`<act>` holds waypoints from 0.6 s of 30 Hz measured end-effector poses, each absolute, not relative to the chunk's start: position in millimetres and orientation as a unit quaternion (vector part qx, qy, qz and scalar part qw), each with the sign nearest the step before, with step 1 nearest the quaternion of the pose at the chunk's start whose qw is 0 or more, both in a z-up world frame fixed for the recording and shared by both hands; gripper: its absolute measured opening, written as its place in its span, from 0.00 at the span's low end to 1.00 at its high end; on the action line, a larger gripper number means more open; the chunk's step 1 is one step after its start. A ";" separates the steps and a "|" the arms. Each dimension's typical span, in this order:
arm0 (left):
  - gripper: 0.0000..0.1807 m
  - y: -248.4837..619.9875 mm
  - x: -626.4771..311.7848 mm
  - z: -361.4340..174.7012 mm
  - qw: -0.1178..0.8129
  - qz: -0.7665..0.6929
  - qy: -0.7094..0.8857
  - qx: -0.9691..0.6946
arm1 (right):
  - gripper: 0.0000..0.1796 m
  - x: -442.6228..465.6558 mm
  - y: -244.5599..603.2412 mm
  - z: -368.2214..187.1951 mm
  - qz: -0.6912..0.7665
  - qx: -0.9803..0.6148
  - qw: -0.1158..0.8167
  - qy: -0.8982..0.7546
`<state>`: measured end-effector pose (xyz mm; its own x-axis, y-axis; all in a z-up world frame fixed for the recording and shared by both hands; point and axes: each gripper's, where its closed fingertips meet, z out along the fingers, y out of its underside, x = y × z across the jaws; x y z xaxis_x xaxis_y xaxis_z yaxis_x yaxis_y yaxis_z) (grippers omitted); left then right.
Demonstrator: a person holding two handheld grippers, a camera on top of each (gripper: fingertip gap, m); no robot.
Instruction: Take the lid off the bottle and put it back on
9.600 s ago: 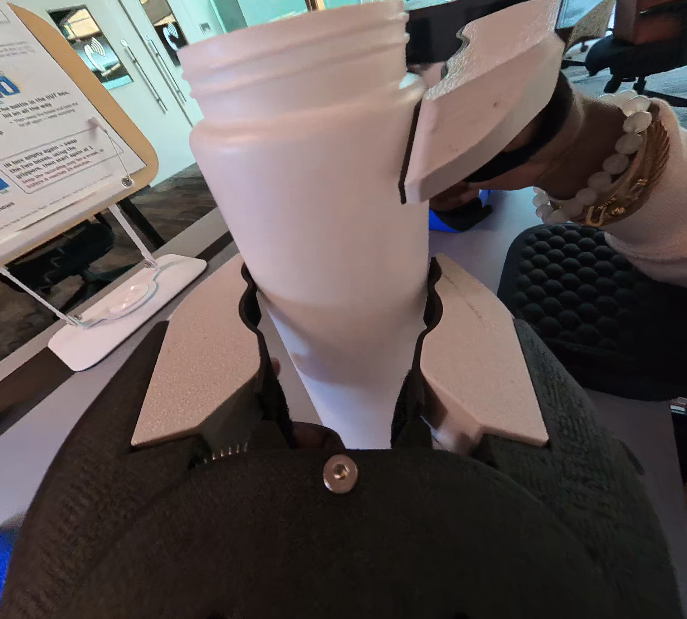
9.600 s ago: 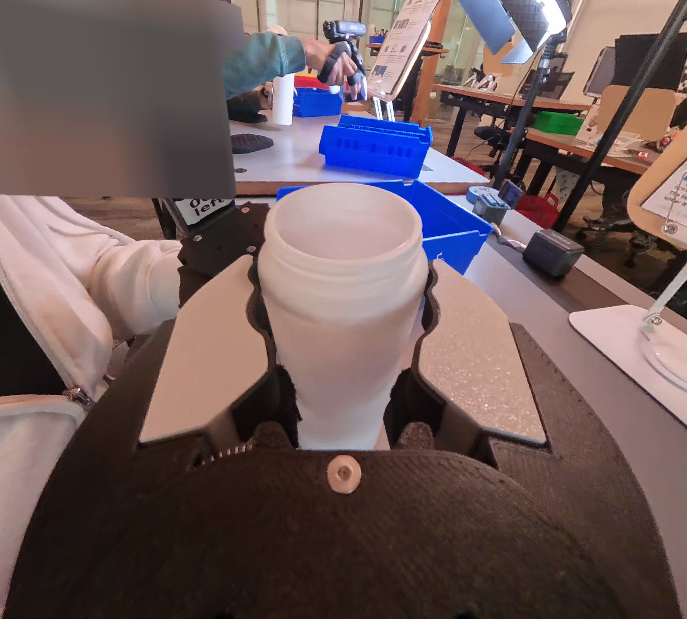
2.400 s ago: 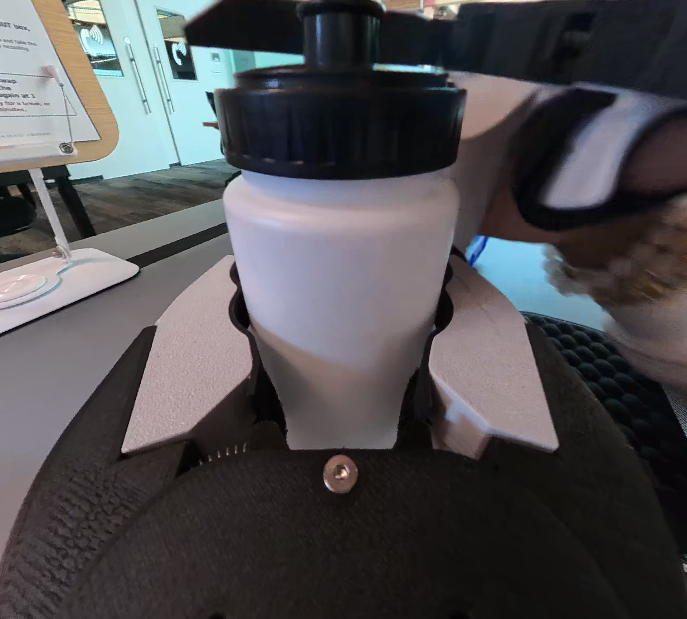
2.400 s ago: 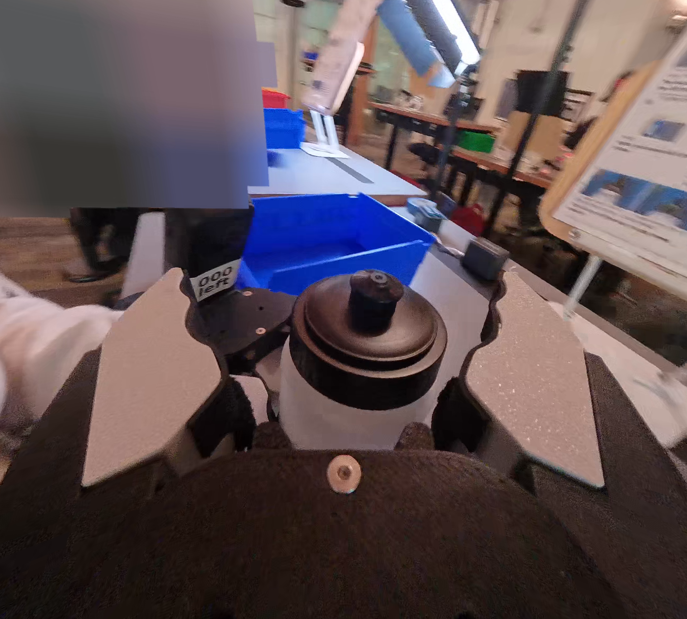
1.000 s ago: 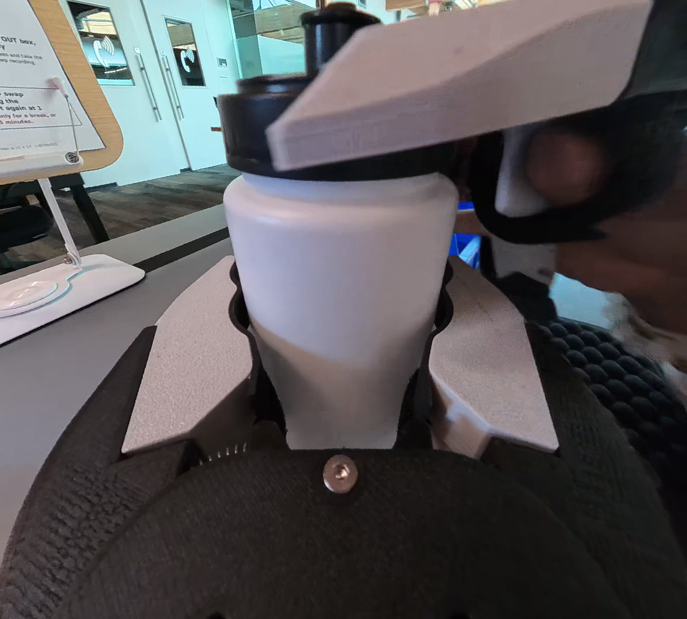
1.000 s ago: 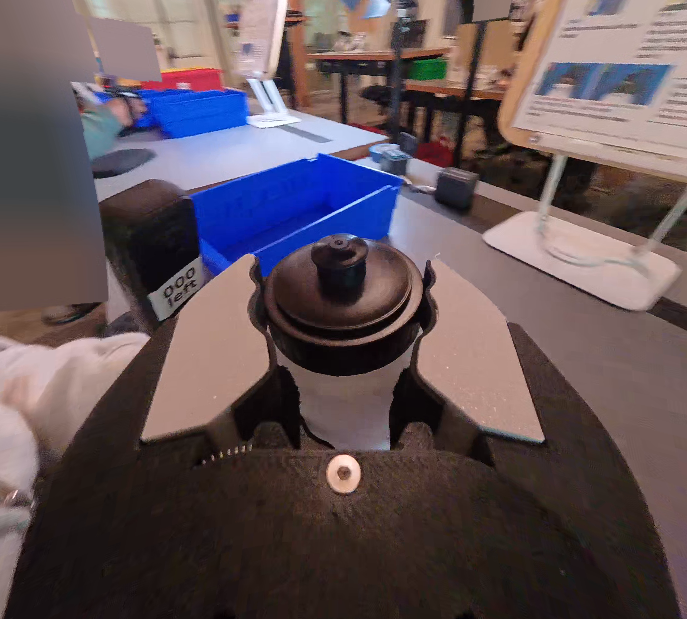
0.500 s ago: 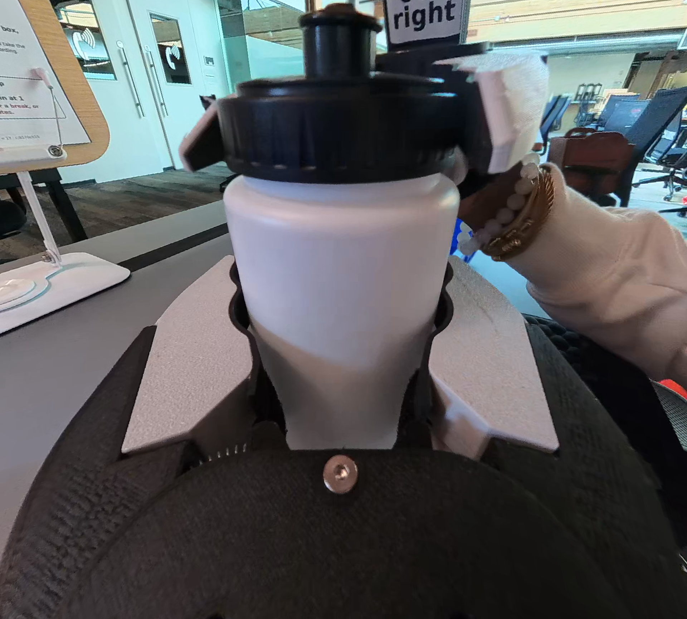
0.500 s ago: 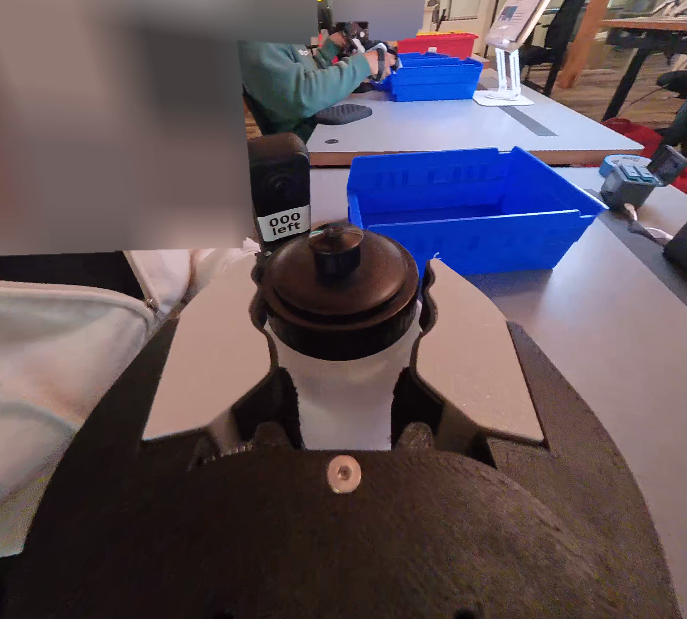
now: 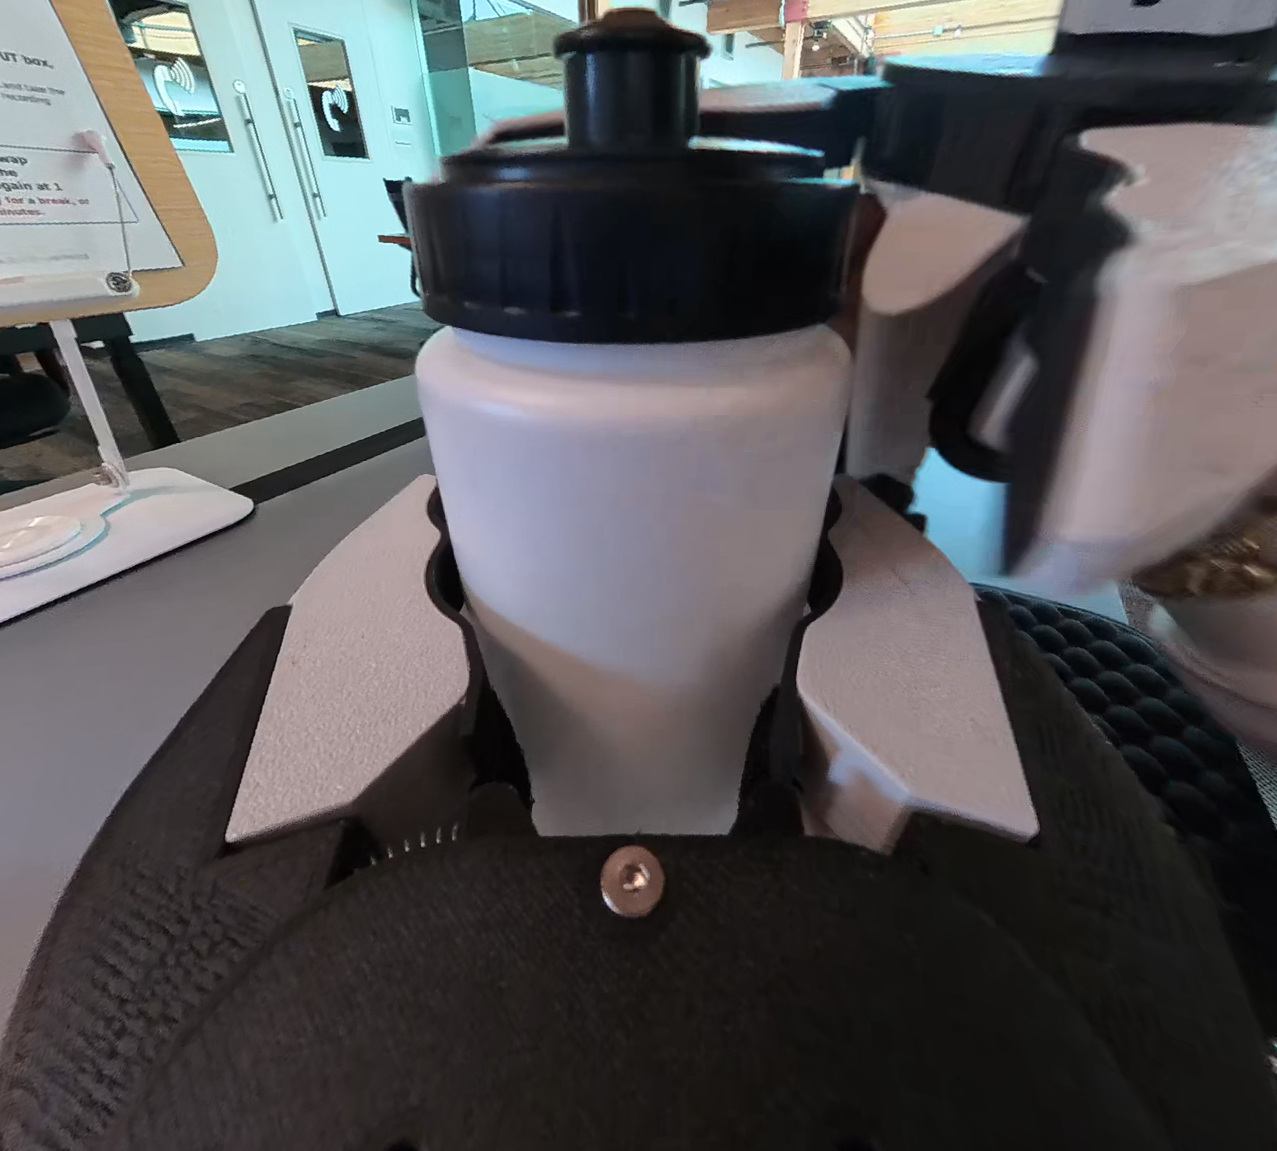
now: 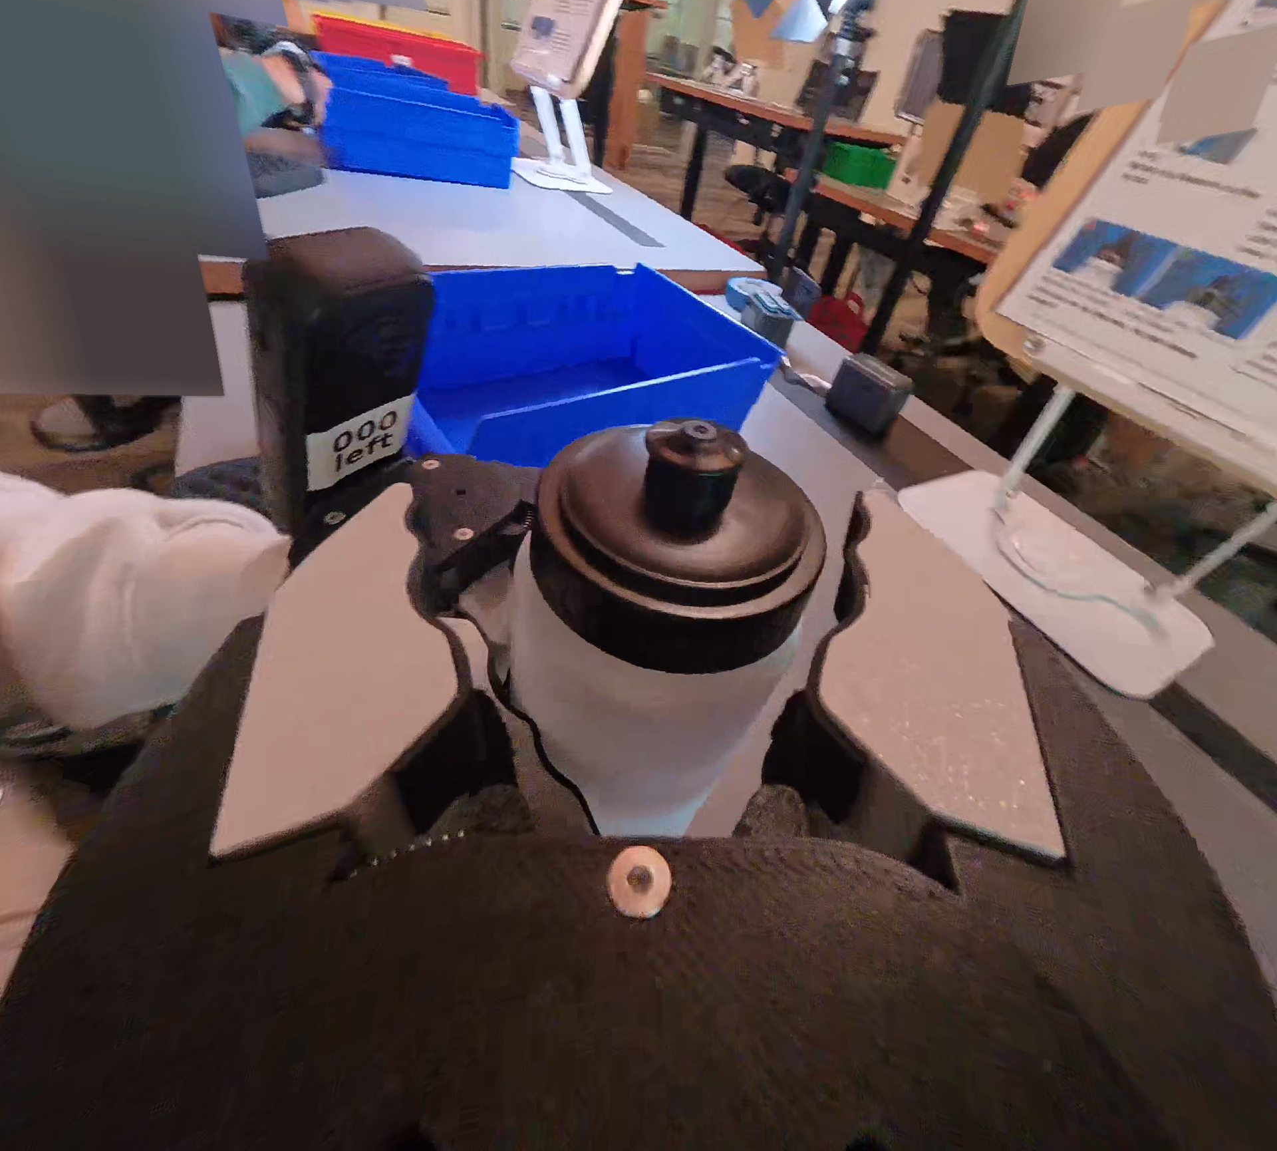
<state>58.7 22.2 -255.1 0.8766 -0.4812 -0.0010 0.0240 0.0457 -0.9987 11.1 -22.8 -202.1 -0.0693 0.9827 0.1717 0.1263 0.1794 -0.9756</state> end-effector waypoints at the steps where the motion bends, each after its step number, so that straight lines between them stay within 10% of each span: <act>1: 0.55 21.9 58.6 -255.0 0.702 -0.182 0.172 -0.667 | 0.57 10.7 -28.6 -201.1 0.453 -0.441 0.475 -0.612; 8: 0.55 22.2 59.3 -255.0 0.702 -0.185 0.176 -0.665 | 0.48 14.2 -25.8 -199.0 0.550 -0.411 0.329 -0.649; 18: 0.55 23.1 60.8 -255.1 0.703 -0.168 0.174 -0.669 | 0.45 15.6 -6.9 -202.0 0.373 -0.570 0.536 -0.499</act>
